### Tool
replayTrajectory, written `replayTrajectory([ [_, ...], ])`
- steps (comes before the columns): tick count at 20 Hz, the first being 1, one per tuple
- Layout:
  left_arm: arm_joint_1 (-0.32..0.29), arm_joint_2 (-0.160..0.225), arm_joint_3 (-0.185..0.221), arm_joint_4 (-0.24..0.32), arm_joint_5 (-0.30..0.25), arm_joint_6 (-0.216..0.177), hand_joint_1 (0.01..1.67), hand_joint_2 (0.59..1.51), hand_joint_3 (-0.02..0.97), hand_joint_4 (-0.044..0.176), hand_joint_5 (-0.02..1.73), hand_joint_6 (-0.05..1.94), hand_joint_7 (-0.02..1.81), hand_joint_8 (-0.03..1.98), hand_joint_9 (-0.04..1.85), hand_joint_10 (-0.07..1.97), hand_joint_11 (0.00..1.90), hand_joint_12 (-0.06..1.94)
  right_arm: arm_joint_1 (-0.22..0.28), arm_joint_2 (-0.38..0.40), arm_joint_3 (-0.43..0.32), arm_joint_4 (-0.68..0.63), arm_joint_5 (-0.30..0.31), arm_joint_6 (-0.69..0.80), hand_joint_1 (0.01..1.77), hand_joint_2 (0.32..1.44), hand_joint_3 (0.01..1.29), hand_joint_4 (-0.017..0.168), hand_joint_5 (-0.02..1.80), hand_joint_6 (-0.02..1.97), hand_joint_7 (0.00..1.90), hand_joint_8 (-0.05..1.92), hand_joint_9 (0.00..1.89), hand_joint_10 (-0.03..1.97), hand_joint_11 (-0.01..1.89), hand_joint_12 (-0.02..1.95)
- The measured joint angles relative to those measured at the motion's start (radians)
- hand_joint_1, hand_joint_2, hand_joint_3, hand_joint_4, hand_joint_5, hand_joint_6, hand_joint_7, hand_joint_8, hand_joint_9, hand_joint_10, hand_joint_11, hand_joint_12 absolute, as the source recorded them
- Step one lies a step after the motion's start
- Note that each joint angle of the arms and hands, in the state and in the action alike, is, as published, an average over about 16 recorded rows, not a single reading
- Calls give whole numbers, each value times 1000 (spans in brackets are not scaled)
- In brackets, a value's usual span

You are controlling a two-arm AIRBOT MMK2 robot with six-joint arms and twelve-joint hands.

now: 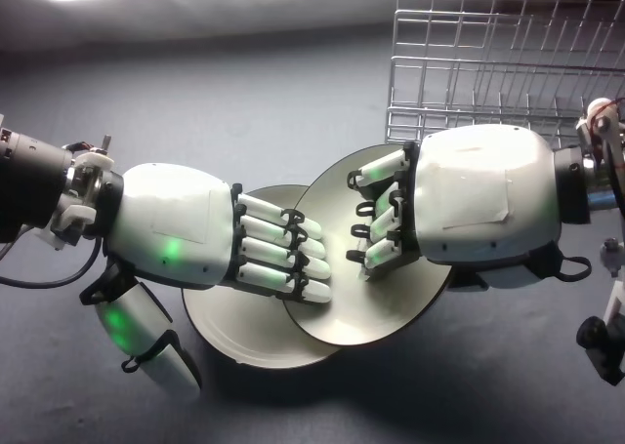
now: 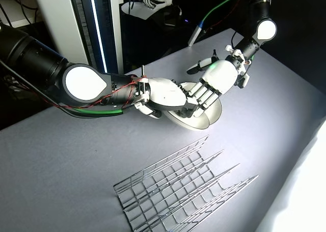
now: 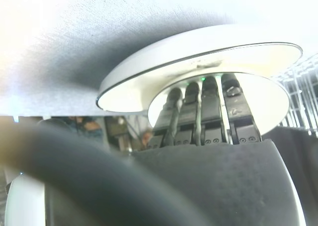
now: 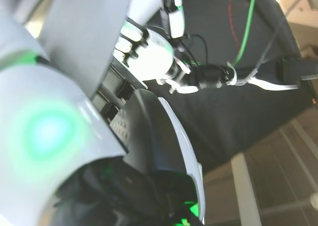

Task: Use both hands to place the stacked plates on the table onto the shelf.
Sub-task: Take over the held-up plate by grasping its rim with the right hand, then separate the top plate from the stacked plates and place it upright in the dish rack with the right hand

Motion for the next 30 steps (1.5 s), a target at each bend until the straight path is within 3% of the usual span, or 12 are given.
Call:
replayTrajectory([
  [7,-53,46,-5,-31,22,-5,13,1024,19,5,5,-3,3,2,14,-6,15,-10,13,2,-3,8,22,-2,1224,1043,14,-4,767,532,864,343,843,703,609,1240],
  [13,-133,134,-44,-40,50,-6,13,1024,19,4,16,10,14,17,16,2,14,2,44,19,-17,36,23,-1,1247,1013,15,1,789,749,892,519,856,1084,680,1242],
  [24,-242,326,-129,51,75,3,12,1021,19,3,20,8,17,17,20,3,14,12,131,60,-74,170,-13,1,1295,1011,15,6,853,1009,949,691,854,1257,622,1291],
  [30,-253,389,-136,103,83,20,13,1018,19,3,20,8,18,18,21,4,13,10,166,67,-101,298,-34,2,1321,1014,13,2,881,1095,984,780,857,1251,613,1303],
])
